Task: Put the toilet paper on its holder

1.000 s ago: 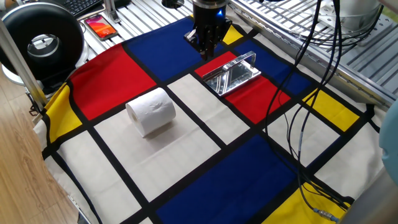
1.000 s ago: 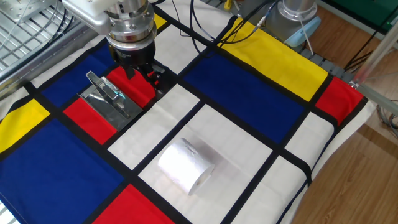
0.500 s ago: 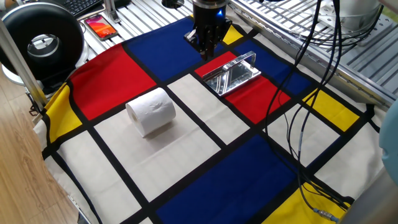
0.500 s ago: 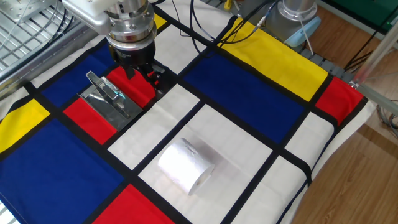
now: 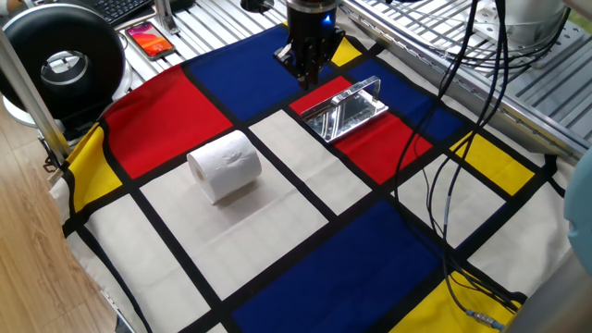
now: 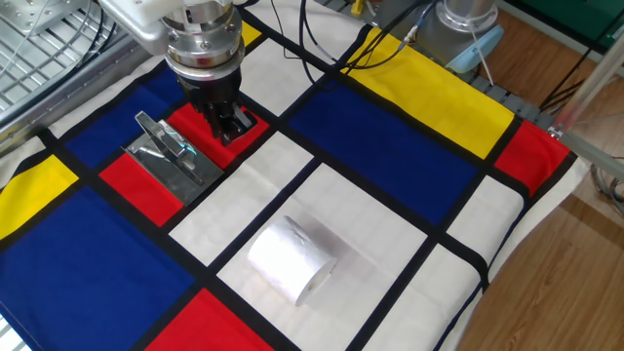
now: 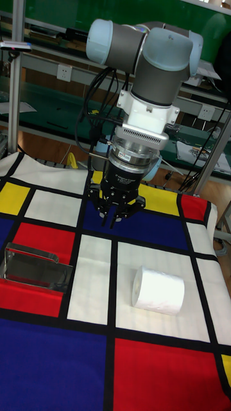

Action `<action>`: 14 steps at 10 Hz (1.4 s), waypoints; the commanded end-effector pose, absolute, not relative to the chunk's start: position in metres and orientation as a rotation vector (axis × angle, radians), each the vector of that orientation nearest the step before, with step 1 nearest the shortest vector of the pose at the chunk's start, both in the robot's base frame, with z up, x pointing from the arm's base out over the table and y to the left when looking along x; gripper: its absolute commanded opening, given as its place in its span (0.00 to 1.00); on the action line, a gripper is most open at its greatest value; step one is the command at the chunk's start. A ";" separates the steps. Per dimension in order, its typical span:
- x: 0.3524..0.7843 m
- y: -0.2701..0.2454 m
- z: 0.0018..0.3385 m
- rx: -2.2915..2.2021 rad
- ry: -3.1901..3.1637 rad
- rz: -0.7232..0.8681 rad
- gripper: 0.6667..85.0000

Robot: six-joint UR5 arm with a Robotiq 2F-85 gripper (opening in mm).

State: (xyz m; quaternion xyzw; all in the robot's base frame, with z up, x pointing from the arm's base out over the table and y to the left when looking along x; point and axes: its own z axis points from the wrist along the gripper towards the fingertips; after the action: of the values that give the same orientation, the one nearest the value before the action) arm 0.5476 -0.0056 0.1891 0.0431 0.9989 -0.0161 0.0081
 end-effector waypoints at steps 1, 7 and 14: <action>0.548 -0.003 0.190 0.135 3.121 -0.028 0.26; 0.549 -0.001 0.192 0.119 3.129 -0.017 0.26; 0.571 0.015 0.205 0.200 3.102 -0.036 0.26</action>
State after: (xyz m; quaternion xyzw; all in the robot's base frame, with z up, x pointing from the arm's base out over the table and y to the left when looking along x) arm 0.5604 0.0029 0.1982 0.0489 0.9986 -0.0170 0.0067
